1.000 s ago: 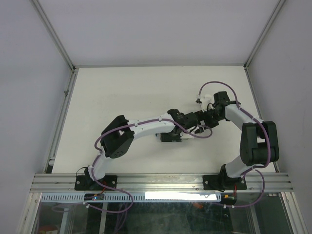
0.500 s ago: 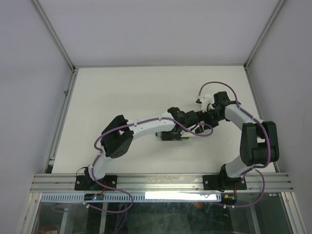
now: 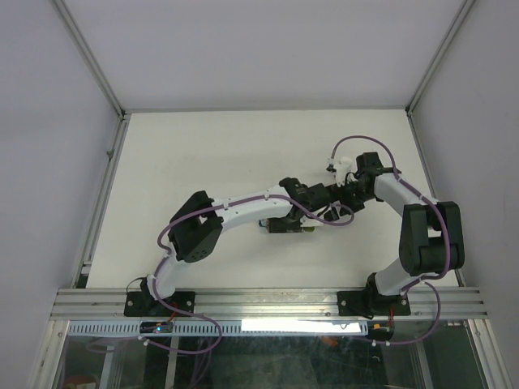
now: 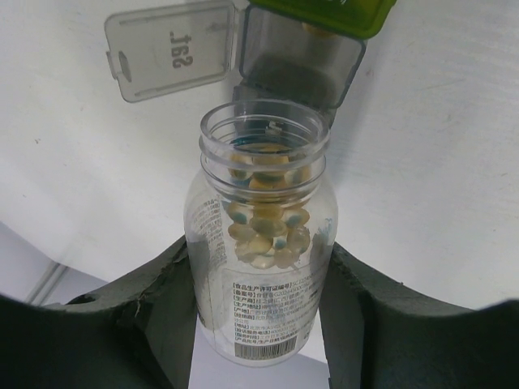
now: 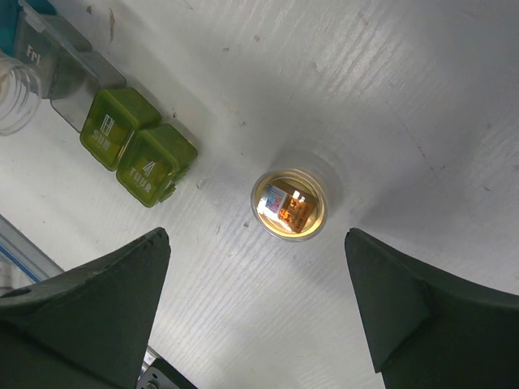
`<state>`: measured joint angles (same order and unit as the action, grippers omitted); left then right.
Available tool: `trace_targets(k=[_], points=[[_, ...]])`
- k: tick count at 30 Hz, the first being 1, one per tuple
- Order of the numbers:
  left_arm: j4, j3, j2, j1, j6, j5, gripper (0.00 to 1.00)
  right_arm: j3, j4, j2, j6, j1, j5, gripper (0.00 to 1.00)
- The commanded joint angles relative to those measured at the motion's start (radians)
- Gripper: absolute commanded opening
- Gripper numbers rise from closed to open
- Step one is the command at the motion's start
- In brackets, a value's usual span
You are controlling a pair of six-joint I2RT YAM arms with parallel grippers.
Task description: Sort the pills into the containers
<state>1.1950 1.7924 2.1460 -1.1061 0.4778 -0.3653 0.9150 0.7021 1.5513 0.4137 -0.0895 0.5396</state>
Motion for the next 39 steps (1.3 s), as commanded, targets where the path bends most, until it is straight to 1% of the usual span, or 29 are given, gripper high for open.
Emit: trace_targets(k=[1,2,3,4,5,6,7,8,9,11,13,15,17,18,19,21,23,25,32,35,36,37,39], points=[[0.011,0.037,-0.011,-0.031,-0.018,-0.017,0.00,0.030,-0.014,-0.031,0.006,0.007,0.028,0.93],[-0.032,-0.002,-0.030,-0.028,0.015,-0.008,0.00,0.035,-0.007,-0.025,0.009,0.006,0.028,0.93],[-0.058,-0.034,-0.043,-0.002,0.022,-0.012,0.00,0.037,0.001,-0.019,0.012,0.007,0.027,0.92],[-0.029,-0.021,-0.031,0.016,-0.008,-0.020,0.00,0.034,0.002,-0.021,0.014,0.009,0.028,0.92],[0.016,0.024,-0.010,0.011,-0.040,-0.026,0.00,0.030,-0.006,-0.028,0.011,0.011,0.029,0.93],[0.024,0.043,-0.005,-0.008,-0.043,-0.027,0.00,0.028,-0.013,-0.034,0.008,0.012,0.030,0.93],[0.003,0.027,-0.018,-0.021,-0.011,-0.012,0.00,0.030,-0.015,-0.032,0.006,0.011,0.031,0.93],[-0.034,-0.024,-0.037,-0.015,0.016,-0.016,0.00,0.035,-0.006,-0.025,0.008,0.010,0.032,0.93],[-0.040,-0.025,-0.040,0.002,0.012,-0.028,0.00,0.037,0.002,-0.021,0.012,0.010,0.030,0.93],[0.014,0.036,-0.014,-0.001,-0.037,-0.024,0.00,0.030,-0.006,-0.032,0.011,0.013,0.030,0.93],[0.002,0.024,-0.017,-0.042,-0.008,-0.019,0.00,0.034,-0.010,-0.030,0.008,0.011,0.033,0.93],[-0.031,-0.005,-0.026,-0.007,0.012,-0.023,0.00,0.036,0.000,-0.025,0.012,0.012,0.031,0.93],[0.035,0.050,0.005,-0.012,-0.040,-0.042,0.00,0.030,-0.007,-0.035,0.012,0.014,0.033,0.93],[0.037,0.049,0.000,-0.030,-0.034,-0.038,0.00,0.030,-0.012,-0.039,0.009,0.013,0.034,0.93],[0.018,0.026,-0.016,-0.040,-0.012,-0.028,0.00,0.032,-0.010,-0.035,0.008,0.013,0.036,0.93],[-0.020,-0.019,-0.038,-0.014,0.002,-0.035,0.00,0.036,0.000,-0.028,0.012,0.013,0.034,0.93],[0.020,0.015,-0.021,-0.007,-0.032,-0.047,0.00,0.033,-0.005,-0.034,0.011,0.014,0.035,0.93],[0.015,0.033,-0.021,-0.030,-0.016,-0.034,0.00,0.035,-0.008,-0.034,0.008,0.013,0.036,0.93],[0.000,0.021,-0.019,-0.017,-0.013,-0.040,0.00,0.034,-0.003,-0.036,0.010,0.016,0.037,0.93],[-0.036,-0.014,-0.041,-0.004,0.013,-0.027,0.00,0.035,-0.001,-0.033,0.011,0.016,0.037,0.93],[-0.008,0.007,-0.031,-0.014,0.000,-0.046,0.00,0.034,-0.001,-0.037,0.011,0.017,0.037,0.93],[0.010,0.027,-0.025,-0.026,-0.017,-0.042,0.00,0.034,-0.004,-0.036,0.010,0.017,0.037,0.94],[-0.036,-0.015,-0.055,-0.025,0.022,-0.006,0.00,0.037,0.000,-0.032,0.010,0.015,0.039,0.94]])
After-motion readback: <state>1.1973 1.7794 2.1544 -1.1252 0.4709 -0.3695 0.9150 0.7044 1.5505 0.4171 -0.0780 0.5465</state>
